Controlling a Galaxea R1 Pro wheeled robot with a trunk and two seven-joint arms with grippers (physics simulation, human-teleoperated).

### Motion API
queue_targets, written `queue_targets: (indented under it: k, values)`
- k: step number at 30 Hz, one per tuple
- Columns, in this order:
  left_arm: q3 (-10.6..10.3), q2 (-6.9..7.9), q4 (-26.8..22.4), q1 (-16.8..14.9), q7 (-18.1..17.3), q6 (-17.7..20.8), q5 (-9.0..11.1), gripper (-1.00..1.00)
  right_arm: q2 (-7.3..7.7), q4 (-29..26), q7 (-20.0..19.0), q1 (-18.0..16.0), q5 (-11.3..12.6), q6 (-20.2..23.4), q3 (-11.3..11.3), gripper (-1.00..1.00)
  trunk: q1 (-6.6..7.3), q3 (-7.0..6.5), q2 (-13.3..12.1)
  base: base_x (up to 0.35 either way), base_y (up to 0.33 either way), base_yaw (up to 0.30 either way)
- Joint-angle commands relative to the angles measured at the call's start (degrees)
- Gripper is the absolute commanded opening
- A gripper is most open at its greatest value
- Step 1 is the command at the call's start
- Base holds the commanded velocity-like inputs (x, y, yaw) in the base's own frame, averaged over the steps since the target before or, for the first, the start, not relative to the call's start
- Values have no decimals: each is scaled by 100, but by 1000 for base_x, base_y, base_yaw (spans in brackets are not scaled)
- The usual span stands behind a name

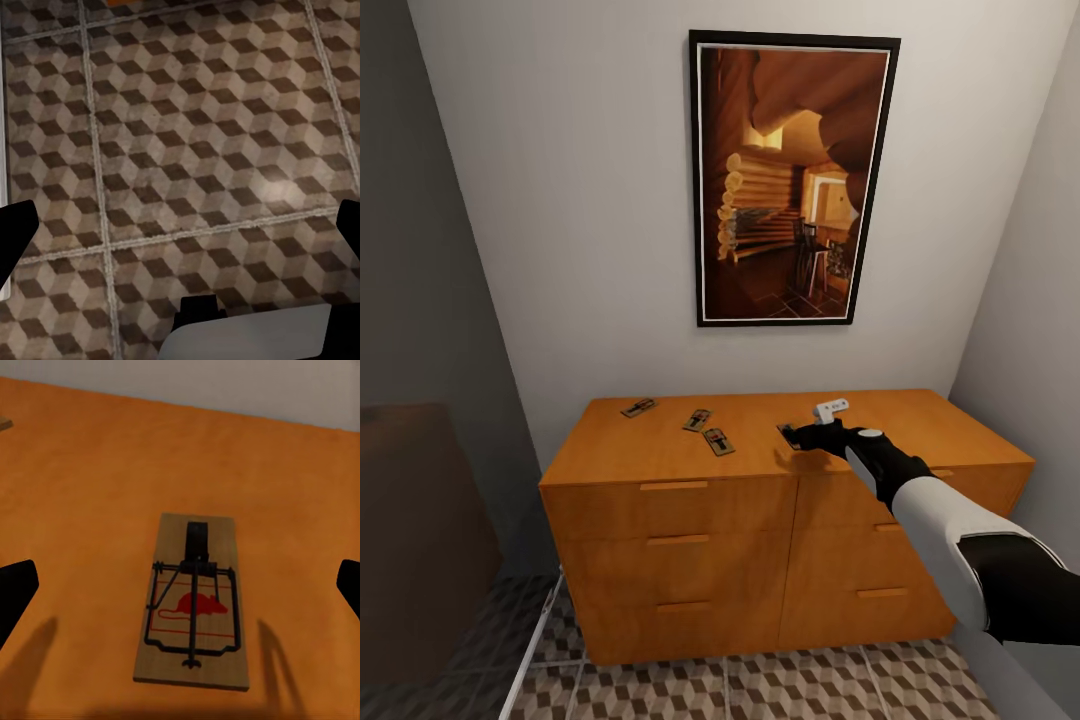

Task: Take the four mousetraps from the cabinet in the bathroom and place them on the bathroom floor. Make sure all four end up on the same floor surface, and ensure that at least two of them are either under or directly next to the same bathroom sink.

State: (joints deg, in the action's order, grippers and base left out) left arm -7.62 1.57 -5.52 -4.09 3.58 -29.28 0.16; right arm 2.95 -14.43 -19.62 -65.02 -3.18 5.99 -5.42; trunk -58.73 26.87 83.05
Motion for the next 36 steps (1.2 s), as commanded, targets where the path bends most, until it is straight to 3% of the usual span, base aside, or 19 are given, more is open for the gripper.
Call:
queue_targets:
  k: [1, 36]
  values:
    - [-47, 1, 4, -4, 38, -17, 1, 100, 4, 0, -13, -2, -33, 4, -20, 100, 0, 6, 3, 0, 0, 0]
    - [-47, 1, 7, -4, 38, -17, 1, 100, 37, 71, -112, 14, -29, -117, -20, 100, 0, 6, 3, 0, 0, 0]
